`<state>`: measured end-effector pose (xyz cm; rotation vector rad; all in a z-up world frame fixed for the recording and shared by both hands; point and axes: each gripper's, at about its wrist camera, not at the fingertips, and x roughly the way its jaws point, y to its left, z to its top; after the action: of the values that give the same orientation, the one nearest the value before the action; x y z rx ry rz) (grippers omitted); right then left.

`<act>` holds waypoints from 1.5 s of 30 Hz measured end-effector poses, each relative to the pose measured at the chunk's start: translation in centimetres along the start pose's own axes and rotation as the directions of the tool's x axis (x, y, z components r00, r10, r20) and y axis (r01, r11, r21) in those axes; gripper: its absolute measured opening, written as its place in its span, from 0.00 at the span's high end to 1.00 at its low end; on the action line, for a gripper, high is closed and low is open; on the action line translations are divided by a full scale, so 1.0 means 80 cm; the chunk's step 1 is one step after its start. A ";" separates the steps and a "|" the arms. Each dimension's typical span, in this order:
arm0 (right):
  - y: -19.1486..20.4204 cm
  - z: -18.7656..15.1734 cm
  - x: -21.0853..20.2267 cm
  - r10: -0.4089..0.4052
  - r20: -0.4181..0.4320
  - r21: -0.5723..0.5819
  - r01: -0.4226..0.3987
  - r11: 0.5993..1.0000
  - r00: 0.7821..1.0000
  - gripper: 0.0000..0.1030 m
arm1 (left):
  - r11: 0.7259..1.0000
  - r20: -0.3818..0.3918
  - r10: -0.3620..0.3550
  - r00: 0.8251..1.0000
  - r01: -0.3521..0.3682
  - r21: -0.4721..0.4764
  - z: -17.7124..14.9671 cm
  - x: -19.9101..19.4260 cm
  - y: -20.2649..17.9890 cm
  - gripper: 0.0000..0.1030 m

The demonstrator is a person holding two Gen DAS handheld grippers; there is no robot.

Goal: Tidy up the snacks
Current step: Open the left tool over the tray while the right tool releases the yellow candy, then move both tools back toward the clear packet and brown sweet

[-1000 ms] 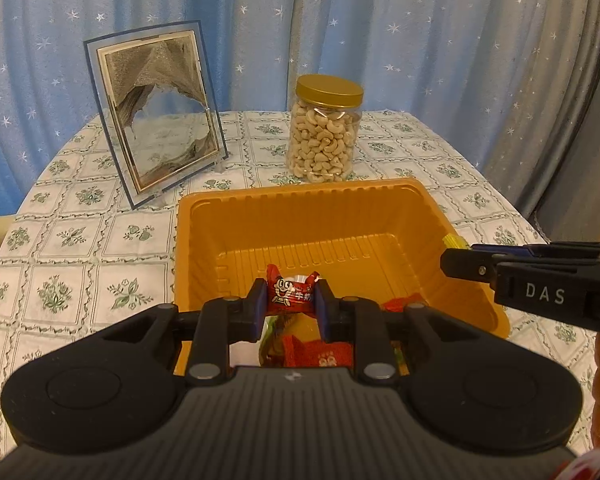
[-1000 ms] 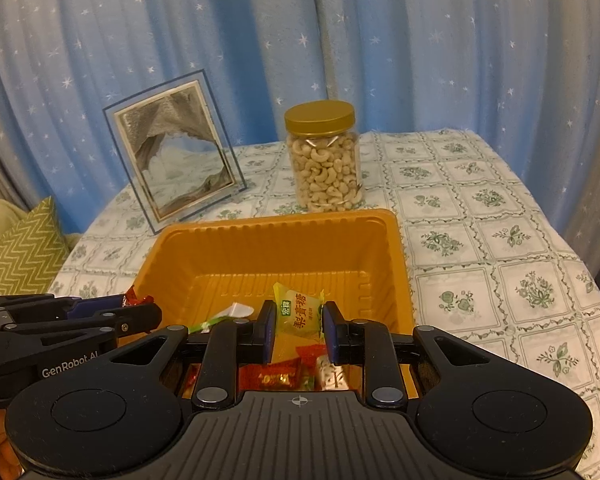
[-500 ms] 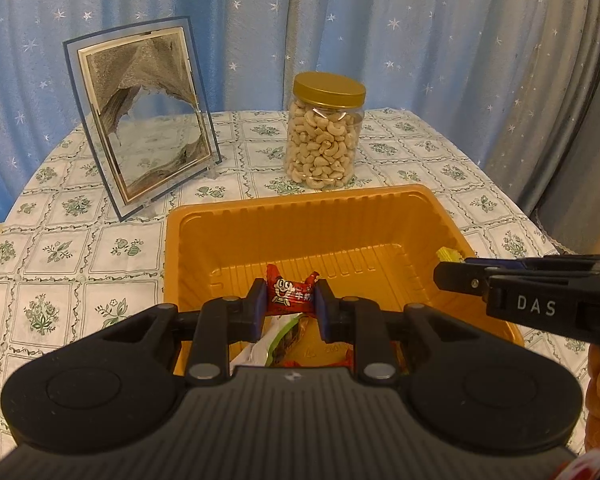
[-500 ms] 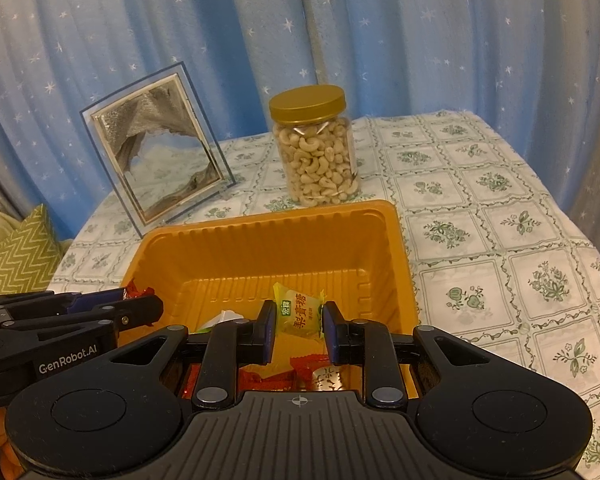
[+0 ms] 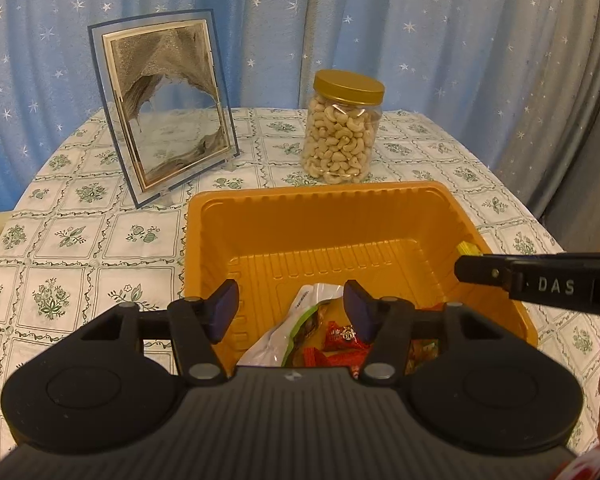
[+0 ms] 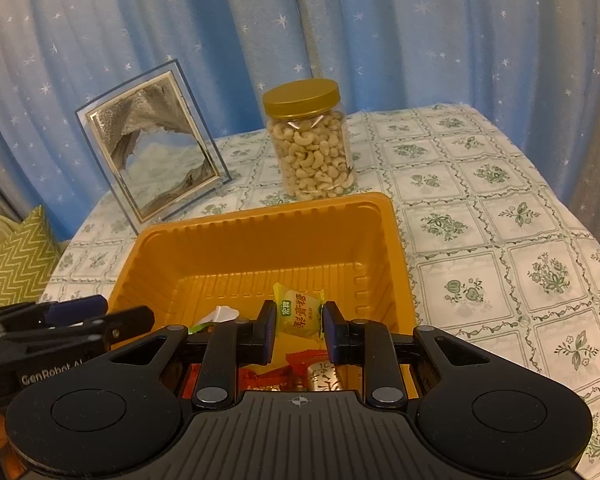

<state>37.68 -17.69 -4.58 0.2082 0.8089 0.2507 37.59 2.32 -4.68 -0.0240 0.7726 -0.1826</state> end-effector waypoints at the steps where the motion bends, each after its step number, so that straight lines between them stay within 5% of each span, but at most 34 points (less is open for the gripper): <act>1: 0.002 0.000 0.000 0.003 0.001 0.000 -0.003 1.000 1.000 0.76 | 1.000 0.000 0.001 1.000 -0.001 0.003 0.000 -0.001 0.000 0.47; 12: 0.010 0.010 -0.003 0.054 0.038 -0.006 -0.054 0.999 0.998 0.75 | 1.000 0.019 0.007 1.000 -0.007 0.009 -0.001 -0.012 0.001 0.45; 14: 0.012 0.011 -0.005 0.056 0.049 -0.023 -0.055 0.998 0.997 0.30 | 1.000 0.023 0.013 1.000 -0.013 0.009 -0.002 -0.015 0.002 0.38; 15: 0.011 0.011 -0.008 0.056 0.066 -0.020 -0.055 0.998 0.996 0.27 | 1.000 0.024 0.014 1.000 -0.015 0.010 -0.003 -0.017 0.002 0.38; 27: -0.005 -0.005 -0.041 0.009 0.067 0.003 -0.010 1.000 0.998 0.27 | 1.000 0.027 0.027 0.999 -0.027 -0.015 -0.026 -0.053 0.004 0.37; 45: -0.002 -0.073 -0.161 -0.013 0.058 0.065 0.009 0.998 0.998 0.27 | 0.999 0.041 0.020 0.999 -0.018 -0.038 -0.078 -0.167 -0.031 0.30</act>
<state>24.84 -21.18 0.30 0.2711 0.7610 0.2073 23.49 2.43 0.28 -0.0560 0.7348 -0.1492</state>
